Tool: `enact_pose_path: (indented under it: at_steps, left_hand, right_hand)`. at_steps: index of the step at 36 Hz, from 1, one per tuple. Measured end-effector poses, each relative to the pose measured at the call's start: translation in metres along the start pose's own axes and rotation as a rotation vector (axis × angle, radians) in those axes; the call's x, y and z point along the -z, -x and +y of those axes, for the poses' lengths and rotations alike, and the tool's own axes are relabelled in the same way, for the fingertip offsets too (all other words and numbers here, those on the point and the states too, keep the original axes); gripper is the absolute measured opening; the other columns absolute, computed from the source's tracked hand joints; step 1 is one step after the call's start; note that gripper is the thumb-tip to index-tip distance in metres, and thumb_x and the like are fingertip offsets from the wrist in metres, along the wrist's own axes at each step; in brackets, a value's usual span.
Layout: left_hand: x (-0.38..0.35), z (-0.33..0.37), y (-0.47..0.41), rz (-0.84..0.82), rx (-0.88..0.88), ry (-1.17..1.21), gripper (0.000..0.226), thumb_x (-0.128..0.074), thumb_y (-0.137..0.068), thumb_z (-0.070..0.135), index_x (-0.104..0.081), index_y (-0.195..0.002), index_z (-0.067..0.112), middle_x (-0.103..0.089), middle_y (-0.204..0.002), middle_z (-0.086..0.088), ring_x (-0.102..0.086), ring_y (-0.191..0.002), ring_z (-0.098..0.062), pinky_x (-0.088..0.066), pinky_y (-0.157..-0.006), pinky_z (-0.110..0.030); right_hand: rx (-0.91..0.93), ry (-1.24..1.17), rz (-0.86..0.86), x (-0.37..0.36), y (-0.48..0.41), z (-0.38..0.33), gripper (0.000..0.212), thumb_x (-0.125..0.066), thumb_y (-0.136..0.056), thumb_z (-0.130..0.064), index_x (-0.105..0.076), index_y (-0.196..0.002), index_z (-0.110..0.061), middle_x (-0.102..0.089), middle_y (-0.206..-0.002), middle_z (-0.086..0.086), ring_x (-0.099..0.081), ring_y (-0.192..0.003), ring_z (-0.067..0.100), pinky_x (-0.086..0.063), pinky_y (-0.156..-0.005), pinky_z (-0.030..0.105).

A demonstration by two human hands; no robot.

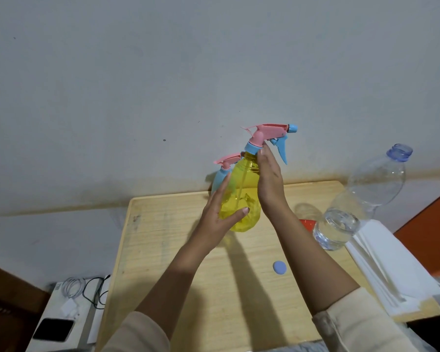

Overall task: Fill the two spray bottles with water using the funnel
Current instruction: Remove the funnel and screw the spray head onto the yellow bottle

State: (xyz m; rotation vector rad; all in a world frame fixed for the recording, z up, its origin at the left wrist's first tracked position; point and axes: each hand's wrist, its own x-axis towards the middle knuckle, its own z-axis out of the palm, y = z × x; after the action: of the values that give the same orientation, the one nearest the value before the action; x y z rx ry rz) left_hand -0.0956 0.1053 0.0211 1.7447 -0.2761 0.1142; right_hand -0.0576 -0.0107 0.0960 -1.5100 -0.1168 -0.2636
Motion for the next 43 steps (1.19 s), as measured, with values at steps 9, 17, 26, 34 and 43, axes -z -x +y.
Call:
enact_pose_path:
  at_steps: [9, 17, 26, 34, 43]
  left_hand:
    - [-0.002, -0.003, -0.002, 0.009, 0.002, -0.011, 0.078, -0.069, -0.075, 0.049, -0.026, -0.14, 0.055, -0.036, -0.148, 0.016, -0.034, -0.136, -0.001, -0.035, -0.112, -0.042]
    - [0.002, -0.004, -0.001, 0.009, -0.009, -0.019, 0.077, -0.068, -0.078, 0.048, -0.024, -0.141, 0.054, -0.03, -0.152, 0.019, -0.03, -0.139, -0.002, -0.035, -0.112, -0.044]
    - [0.008, -0.002, -0.004, -0.003, -0.016, -0.14, 0.076, -0.064, -0.073, 0.059, -0.019, -0.133, 0.068, -0.027, -0.151, 0.018, -0.026, -0.137, 0.006, -0.033, -0.112, -0.034]
    - [0.006, -0.003, -0.005, 0.007, -0.029, -0.105, 0.077, -0.066, -0.076, 0.055, -0.022, -0.139, 0.06, -0.028, -0.153, 0.017, -0.028, -0.14, -0.001, -0.034, -0.113, -0.042]
    - [0.008, -0.007, -0.006, 0.002, -0.034, -0.107, 0.076, -0.07, -0.082, 0.038, -0.023, -0.137, 0.061, -0.029, -0.148, 0.025, -0.027, -0.135, 0.01, -0.032, -0.109, -0.025]
  right_hand:
    - [0.084, -0.063, 0.112, -0.001, -0.002, 0.003, 0.031, -0.065, -0.085, -0.01, -0.05, -0.107, -0.026, -0.056, -0.111, 0.001, -0.058, -0.092, 0.016, -0.047, -0.082, 0.031]
    - [0.022, -0.125, 0.064, 0.001, -0.005, -0.002, 0.019, -0.048, -0.097, -0.02, -0.059, -0.104, -0.006, -0.064, -0.083, -0.008, -0.061, -0.074, -0.004, -0.046, -0.069, 0.013]
    - [0.007, -0.112, 0.117, 0.003, -0.013, -0.007, 0.025, -0.07, -0.083, -0.012, -0.046, -0.089, -0.013, -0.058, -0.081, 0.006, -0.06, -0.065, 0.008, -0.047, -0.061, 0.016]
    - [0.037, -0.158, 0.047, 0.003, -0.006, 0.004, 0.011, -0.057, -0.088, -0.03, -0.064, -0.091, -0.022, -0.062, -0.086, 0.002, -0.056, -0.085, 0.019, -0.045, -0.078, 0.032]
    - [-0.029, -0.124, 0.063, 0.005, -0.015, 0.006, 0.033, -0.07, -0.083, -0.012, -0.048, -0.107, -0.005, -0.057, -0.091, -0.002, -0.061, -0.068, -0.005, -0.048, -0.065, 0.015]
